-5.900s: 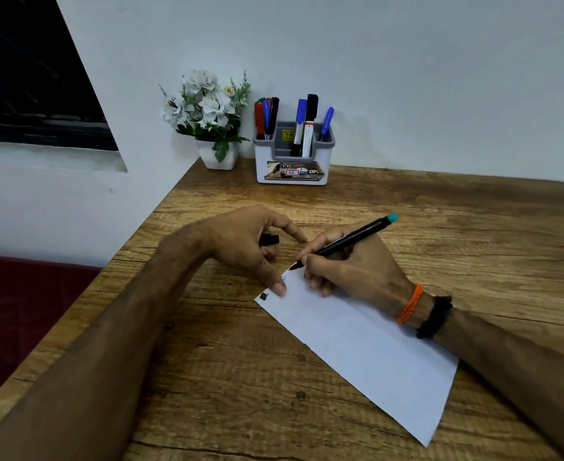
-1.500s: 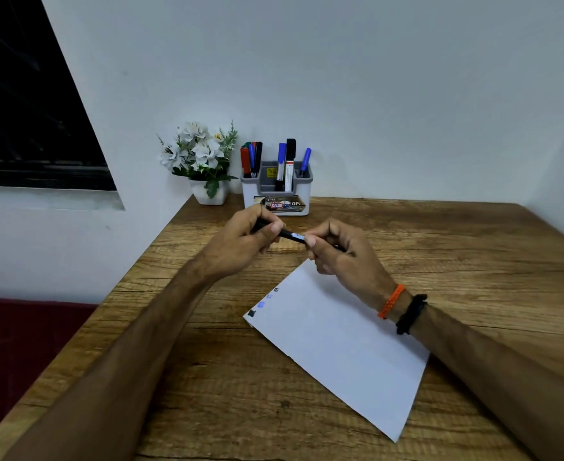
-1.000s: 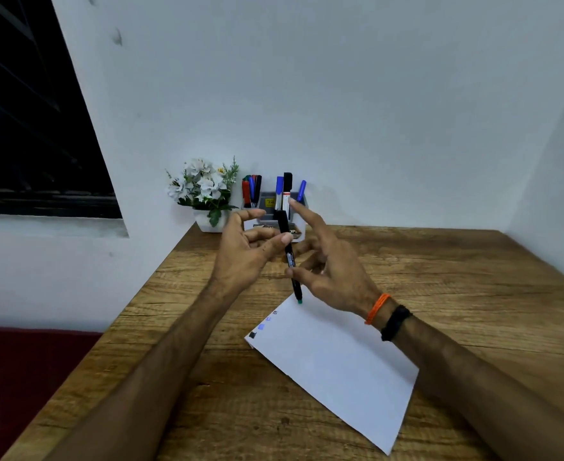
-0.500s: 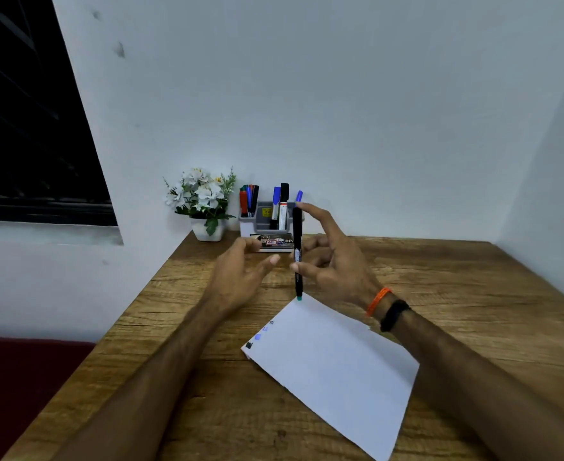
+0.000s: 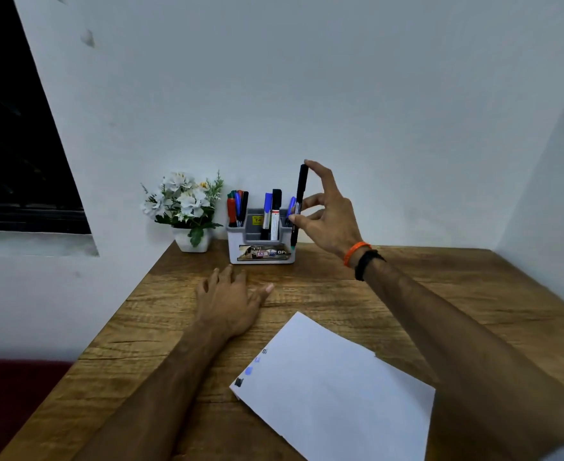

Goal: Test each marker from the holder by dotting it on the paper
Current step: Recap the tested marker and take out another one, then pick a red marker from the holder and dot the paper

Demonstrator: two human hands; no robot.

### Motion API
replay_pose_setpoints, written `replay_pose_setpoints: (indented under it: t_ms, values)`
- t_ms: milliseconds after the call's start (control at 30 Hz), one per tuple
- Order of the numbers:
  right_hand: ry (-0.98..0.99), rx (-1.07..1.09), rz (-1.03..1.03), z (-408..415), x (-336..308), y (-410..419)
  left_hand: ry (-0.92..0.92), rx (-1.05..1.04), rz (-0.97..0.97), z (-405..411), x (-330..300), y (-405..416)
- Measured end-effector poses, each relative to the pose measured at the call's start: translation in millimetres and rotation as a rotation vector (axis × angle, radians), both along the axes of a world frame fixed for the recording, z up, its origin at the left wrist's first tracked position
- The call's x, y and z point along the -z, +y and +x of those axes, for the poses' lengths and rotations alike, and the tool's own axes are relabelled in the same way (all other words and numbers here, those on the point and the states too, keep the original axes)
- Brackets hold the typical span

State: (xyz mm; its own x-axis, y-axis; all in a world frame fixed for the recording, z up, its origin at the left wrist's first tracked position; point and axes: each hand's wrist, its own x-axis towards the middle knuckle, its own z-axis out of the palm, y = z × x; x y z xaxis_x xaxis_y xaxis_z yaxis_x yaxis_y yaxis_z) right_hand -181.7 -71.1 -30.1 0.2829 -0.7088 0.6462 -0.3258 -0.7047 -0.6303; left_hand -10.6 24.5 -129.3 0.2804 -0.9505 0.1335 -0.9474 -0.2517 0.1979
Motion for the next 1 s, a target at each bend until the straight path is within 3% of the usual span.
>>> replay_pose_setpoints:
  t_ms: [467, 567, 733, 1000]
  values:
    - [-0.067, 0.125, -0.055, 24.7, -1.6, -41.4, -0.022, 0.0, 0.028, -1.9, -2.3, 1.7]
    - [-0.018, 0.134, -0.072, 24.4, 0.7, -43.9, -0.017, 0.005, 0.029, -1.9, -2.7, 2.4]
    - [0.247, 0.167, -0.047, 23.8, 12.4, -41.8, -0.013, 0.005, 0.042, -2.4, -4.0, 3.1]
    - [0.155, 0.208, -0.166, 38.2, 13.3, -28.3, -0.013, 0.002, 0.036, -2.4, -4.0, 3.5]
